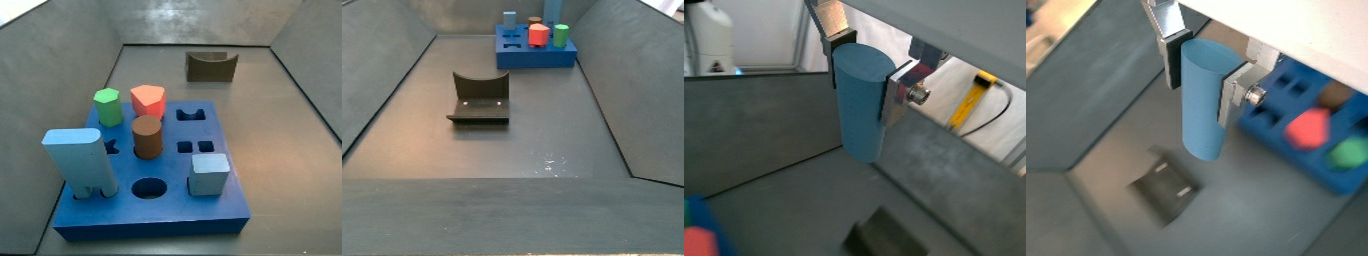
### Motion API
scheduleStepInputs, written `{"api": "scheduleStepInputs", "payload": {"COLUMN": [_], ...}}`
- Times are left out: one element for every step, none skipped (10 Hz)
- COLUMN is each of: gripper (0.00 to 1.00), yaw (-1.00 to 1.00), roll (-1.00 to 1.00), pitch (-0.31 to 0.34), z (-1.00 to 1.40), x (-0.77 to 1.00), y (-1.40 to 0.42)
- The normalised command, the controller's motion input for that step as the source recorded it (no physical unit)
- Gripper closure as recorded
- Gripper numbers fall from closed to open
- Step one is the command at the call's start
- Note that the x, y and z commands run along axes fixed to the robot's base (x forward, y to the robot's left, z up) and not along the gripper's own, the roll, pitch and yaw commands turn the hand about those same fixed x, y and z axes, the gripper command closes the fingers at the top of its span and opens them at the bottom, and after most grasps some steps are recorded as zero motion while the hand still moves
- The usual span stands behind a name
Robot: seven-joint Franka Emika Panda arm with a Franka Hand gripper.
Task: Pick up the oval object. Move up. Place the oval object on the fixture. Regrasp the oval object. Move to above the board. Insert the oval object.
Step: Move to above the board, then insert the oval object.
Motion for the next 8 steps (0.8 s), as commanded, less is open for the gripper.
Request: {"api": "scheduleStepInputs", "payload": {"gripper": [1.00,1.00,1.00,1.00,1.00,1.00,1.00,1.00], "yaw": [-0.13,-0.12,-0.11,-0.09,-0.04,-0.03,-0.02,0.00], "roll": [-1.00,-1.00,-1.00,-0.89,-0.53,-0.40,-0.23,0.00], "pitch": [0.039,0.036,0.032,0.017,-0.002,-0.011,-0.016,0.004], "z": [0.02,0.00,0.01,0.01,0.00,0.01,0.00,0.00], "x": [-0.40,-0.38,-0.28,-0.21,-0.11,-0.08,-0.06,0.00], "y": [-1.00,-0.89,-0.59,-0.40,-0.15,-0.10,-0.05,0.00]}}
